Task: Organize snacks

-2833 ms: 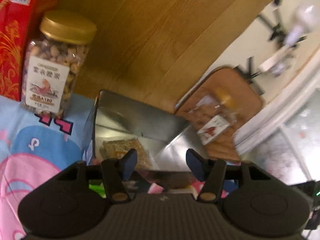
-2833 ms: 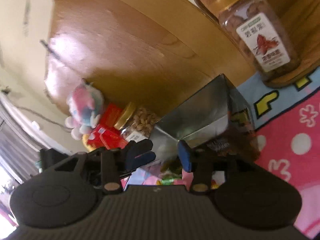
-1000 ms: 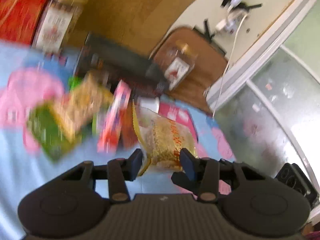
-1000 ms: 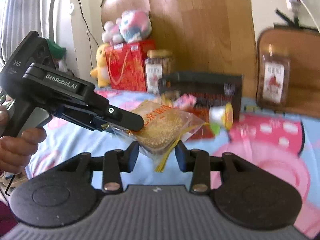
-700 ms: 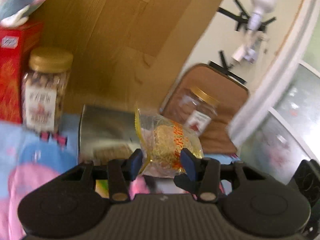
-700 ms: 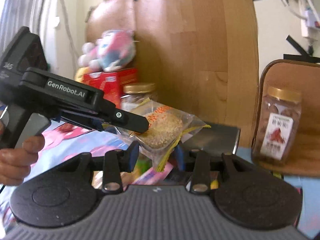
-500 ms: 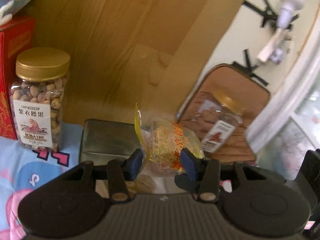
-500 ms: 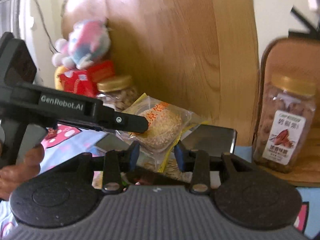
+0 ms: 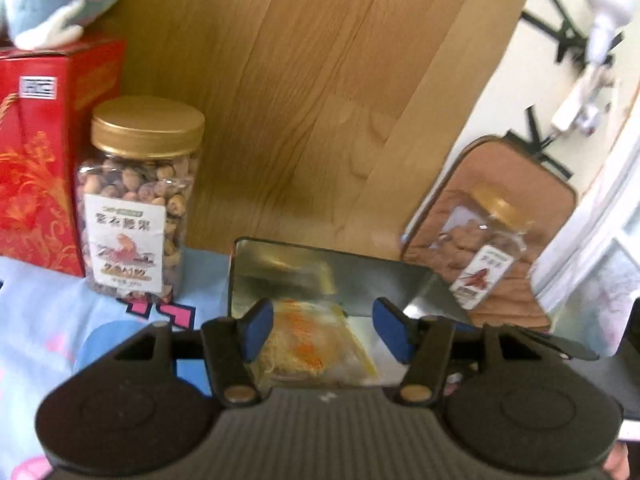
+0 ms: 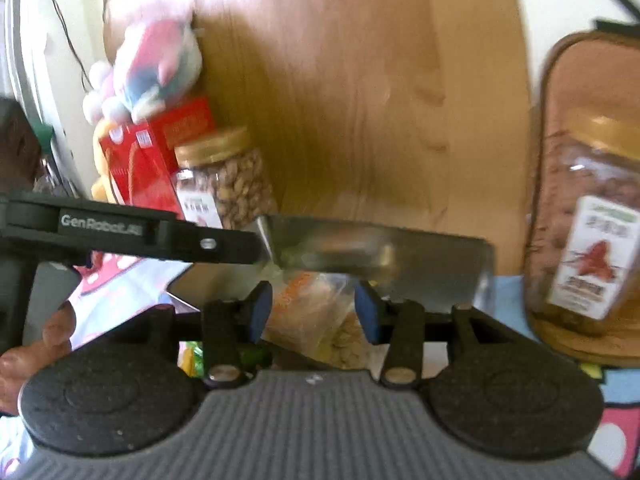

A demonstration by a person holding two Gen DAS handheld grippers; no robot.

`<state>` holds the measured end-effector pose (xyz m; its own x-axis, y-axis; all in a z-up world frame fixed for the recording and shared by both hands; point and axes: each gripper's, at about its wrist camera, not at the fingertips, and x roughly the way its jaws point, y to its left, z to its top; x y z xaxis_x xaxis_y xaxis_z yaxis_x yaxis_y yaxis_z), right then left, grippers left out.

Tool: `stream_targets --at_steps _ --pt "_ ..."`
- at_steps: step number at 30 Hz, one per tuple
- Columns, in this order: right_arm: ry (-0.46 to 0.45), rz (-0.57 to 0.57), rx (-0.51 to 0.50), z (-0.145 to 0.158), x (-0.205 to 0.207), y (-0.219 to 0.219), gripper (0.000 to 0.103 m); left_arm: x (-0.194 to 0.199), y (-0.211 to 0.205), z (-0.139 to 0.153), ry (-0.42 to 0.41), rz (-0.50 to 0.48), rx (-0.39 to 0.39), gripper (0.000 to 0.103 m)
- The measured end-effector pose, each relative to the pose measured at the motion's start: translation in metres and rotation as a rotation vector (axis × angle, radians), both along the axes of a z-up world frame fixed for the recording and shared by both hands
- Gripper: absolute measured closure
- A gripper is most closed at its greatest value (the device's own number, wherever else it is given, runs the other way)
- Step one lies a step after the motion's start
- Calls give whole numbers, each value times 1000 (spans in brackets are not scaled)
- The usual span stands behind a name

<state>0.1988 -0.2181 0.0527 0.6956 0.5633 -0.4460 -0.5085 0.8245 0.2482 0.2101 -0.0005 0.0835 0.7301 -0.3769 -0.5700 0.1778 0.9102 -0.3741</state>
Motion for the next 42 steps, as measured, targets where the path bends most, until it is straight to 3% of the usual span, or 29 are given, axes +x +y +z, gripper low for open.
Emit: stream_targets --at_steps 3,7,11,16,20,23,27,32,34,36,39,42 --pt "-21 -35 67 1 -30 -32 55 -35 11 3 -38 -24 -47 47" --pt "34 -122 137 -23 -57 -71 56 -68 23 -11 -78 17 17 42" --pt "162 -193 236 -50 -51 -91 57 -62 36 -34 24 32 -31 41" --pt "216 -202 255 -65 -36 -77 55 -43 25 -64 105 48 10 34" --pt "246 -187 261 -76 -39 -57 56 -58 24 -71 135 5 -39 46" --pt "261 -116 226 -71 -56 -45 73 -86 21 -69 128 -19 0 46" --pt "218 -63 176 -70 -96 -32 73 -120 22 -66 116 -47 0 44" --pt "100 -164 196 -54 -138 -42 70 -151 51 -49 58 44 -67 37" --pt "68 -138 210 -48 -158 -37 70 -158 60 -46 52 62 -96 37" --pt "39 -69 158 -46 -168 -18 69 -163 66 -46 59 68 -121 37" --pt "-55 41 4 -47 -188 21 69 -171 66 -50 78 62 -138 37" --pt "-67 80 -67 -52 -193 39 71 -178 60 -54 86 46 -140 37"
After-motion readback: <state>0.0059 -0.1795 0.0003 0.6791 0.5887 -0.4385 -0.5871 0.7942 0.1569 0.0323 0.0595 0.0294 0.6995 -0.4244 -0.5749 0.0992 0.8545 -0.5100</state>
